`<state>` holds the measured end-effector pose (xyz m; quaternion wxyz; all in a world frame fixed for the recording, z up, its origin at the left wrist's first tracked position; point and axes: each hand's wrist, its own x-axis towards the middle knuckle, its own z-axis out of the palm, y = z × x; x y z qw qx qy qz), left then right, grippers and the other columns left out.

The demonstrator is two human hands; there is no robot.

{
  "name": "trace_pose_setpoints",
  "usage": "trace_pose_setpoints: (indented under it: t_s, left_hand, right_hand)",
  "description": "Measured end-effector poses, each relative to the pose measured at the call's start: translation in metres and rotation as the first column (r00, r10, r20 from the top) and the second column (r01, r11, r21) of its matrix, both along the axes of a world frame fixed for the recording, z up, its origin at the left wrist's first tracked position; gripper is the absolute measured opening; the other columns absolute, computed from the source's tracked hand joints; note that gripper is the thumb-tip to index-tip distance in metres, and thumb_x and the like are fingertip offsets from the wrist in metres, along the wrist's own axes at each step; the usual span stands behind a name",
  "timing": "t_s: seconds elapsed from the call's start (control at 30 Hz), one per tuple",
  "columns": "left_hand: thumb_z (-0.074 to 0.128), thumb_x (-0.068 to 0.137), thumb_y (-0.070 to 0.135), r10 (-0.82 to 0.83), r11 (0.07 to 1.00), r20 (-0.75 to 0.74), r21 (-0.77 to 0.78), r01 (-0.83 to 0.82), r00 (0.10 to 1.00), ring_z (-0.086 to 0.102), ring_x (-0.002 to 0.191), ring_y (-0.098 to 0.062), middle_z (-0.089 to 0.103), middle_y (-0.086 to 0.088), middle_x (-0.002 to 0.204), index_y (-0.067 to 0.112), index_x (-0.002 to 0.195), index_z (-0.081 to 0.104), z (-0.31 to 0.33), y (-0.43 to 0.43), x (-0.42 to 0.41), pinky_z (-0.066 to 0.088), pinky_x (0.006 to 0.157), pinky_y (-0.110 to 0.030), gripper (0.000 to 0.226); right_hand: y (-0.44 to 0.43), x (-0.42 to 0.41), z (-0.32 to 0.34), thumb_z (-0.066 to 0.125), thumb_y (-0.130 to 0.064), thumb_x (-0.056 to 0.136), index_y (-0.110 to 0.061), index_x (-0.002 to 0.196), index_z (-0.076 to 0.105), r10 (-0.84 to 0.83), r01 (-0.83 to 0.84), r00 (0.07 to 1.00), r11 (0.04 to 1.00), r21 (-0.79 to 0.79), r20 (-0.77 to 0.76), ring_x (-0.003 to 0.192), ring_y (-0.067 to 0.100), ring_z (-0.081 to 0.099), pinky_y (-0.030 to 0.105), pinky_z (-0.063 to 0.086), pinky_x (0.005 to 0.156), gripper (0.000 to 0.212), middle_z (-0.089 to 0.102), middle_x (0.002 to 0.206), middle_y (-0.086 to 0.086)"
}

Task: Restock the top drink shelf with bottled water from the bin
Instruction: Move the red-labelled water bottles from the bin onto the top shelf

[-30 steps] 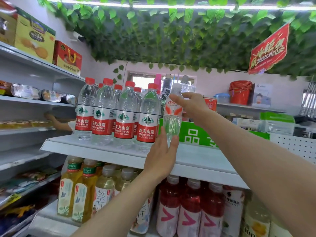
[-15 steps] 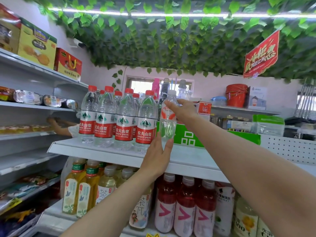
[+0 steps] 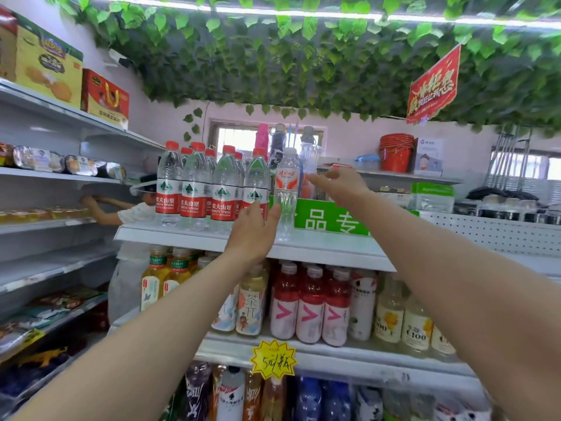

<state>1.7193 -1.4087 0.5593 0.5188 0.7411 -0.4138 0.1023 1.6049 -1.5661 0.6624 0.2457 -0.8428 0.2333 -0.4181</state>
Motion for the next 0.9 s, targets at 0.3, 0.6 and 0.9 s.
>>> trace_pose_setpoints:
  t_s: [0.3,0.6,0.9]
  left_hand:
    - [0.036,0.100,0.059,0.064,0.990,0.132,0.113,-0.079,0.989,0.023,0.146,-0.032,0.029,-0.013,0.158,0.018,0.154,0.029,-0.023,0.054,-0.058,0.025,0.118,-0.048,0.068]
    - [0.050,0.097,0.055,0.080,0.950,0.109,0.292,-0.109,0.991,0.028,0.142,-0.033,0.036,-0.014,0.152,0.026,0.148,0.041,-0.125,0.076,-0.090,0.029,0.113,-0.049,0.060]
    - [0.062,0.092,0.048,0.120,0.829,-0.029,0.552,-0.084,0.992,0.034,0.137,-0.035,0.036,-0.013,0.151,0.028,0.145,0.043,-0.272,0.098,-0.089,0.039,0.108,-0.047,0.060]
  right_hand:
    - [0.055,-0.078,-0.071,0.077,-0.053,0.084,-0.023,0.142,0.056,-0.052,0.047,0.994,0.998,-0.050,-0.098,0.130,0.024,0.054,0.038,0.044,0.108,0.069,0.056,0.145,0.003]
    - [0.080,-0.118,-0.189,0.078,-0.047,0.085,-0.026,0.145,0.051,-0.101,0.088,0.931,0.995,-0.055,-0.350,0.131,0.024,0.054,0.036,0.044,0.104,0.069,0.057,0.145,0.004]
    - [0.083,-0.119,-0.337,0.078,-0.043,0.086,-0.025,0.151,0.044,-0.045,0.091,0.783,0.995,0.043,-0.620,0.130,0.031,0.053,0.044,0.049,0.102,0.075,0.055,0.144,0.011]
